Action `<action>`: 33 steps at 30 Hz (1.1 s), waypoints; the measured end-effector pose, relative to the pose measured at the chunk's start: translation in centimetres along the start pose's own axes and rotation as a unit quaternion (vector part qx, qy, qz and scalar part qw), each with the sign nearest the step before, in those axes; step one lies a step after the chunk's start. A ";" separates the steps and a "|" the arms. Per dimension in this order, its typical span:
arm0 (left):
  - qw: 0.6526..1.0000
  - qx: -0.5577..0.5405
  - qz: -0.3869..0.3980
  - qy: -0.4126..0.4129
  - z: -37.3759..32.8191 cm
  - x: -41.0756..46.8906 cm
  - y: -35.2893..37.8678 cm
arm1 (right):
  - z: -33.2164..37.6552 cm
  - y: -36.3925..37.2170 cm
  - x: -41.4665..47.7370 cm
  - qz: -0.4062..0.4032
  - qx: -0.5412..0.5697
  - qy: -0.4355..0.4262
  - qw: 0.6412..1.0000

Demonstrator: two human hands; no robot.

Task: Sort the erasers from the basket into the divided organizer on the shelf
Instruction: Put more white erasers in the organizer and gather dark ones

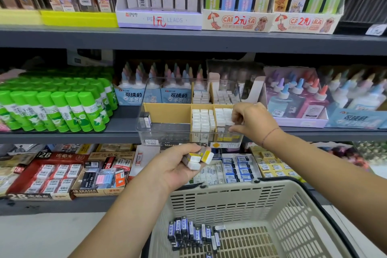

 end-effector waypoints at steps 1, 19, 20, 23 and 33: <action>1.000 -0.001 0.002 -0.001 0.1 0.0 0.1 | -0.1 0.0 0.0 0.000 0.006 0.002 1.000; 0.992 0.094 0.067 0.056 1.1 0.3 2.1 | 6.4 1.1 -4.2 0.160 0.369 0.022 0.915; 0.991 0.099 0.071 0.057 1.3 0.3 2.1 | 6.4 1.2 -4.5 0.166 0.375 0.023 0.912; 0.989 0.102 0.088 0.056 2.0 0.3 2.6 | 6.1 1.1 -5.3 0.125 0.383 0.026 0.915; 0.995 0.039 0.086 0.030 1.3 0.1 2.6 | -1.7 -6.2 -1.1 -0.047 0.191 0.111 0.974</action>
Point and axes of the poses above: each hand's wrist, its own x-axis towards the middle knuckle, its own y-axis out of the palm, z = x × y, the point moved 7 cm from there along x, towards the middle knuckle, and after that the axes turned 9 degrees about -y, right-handed, at the moved point
